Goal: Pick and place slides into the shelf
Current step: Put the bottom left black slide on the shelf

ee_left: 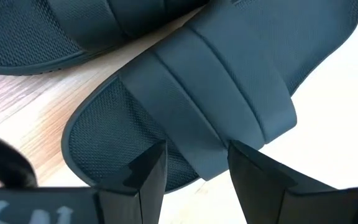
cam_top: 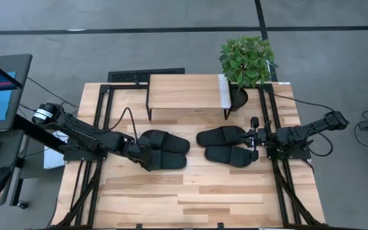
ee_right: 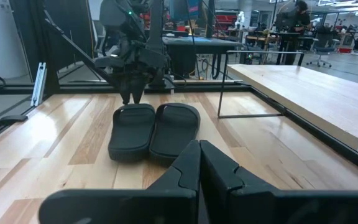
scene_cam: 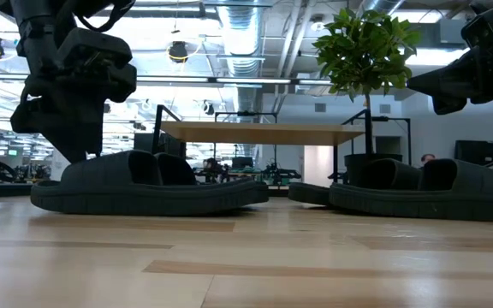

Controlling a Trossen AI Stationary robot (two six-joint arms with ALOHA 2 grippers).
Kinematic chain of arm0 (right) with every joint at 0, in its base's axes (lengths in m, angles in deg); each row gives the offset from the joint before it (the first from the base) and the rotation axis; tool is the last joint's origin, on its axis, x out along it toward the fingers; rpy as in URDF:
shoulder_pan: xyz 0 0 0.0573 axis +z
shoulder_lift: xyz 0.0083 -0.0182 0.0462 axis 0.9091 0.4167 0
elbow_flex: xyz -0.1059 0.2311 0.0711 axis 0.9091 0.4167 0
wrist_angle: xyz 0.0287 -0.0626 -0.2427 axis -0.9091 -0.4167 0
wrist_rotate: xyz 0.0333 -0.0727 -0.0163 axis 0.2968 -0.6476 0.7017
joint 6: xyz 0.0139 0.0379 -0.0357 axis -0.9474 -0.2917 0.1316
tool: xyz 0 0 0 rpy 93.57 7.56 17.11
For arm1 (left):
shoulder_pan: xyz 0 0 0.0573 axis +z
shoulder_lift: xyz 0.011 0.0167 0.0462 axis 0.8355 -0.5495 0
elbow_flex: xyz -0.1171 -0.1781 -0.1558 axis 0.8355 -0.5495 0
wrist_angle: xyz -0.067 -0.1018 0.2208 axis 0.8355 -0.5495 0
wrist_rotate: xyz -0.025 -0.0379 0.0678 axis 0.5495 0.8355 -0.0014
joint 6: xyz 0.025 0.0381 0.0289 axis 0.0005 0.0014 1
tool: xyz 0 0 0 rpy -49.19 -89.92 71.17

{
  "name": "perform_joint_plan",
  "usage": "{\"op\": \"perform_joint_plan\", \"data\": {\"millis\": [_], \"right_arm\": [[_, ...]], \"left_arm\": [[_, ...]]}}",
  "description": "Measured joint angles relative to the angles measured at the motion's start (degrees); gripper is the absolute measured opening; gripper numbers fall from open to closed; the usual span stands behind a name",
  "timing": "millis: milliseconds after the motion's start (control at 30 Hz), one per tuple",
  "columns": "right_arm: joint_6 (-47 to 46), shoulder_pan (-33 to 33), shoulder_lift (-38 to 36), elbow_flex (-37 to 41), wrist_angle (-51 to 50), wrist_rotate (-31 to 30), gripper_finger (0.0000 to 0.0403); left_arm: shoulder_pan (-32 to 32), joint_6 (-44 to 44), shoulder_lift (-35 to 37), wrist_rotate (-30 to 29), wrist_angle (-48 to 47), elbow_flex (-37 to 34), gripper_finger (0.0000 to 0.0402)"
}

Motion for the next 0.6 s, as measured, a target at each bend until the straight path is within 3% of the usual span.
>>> {"op": "perform_joint_plan", "data": {"millis": [600], "right_arm": [[0.02,-0.02,0.0,0.02,0.02,-0.02,0.0]], "left_arm": [[0.0,-1.51,0.02,0.13,2.41,-0.02,0.016]]}}
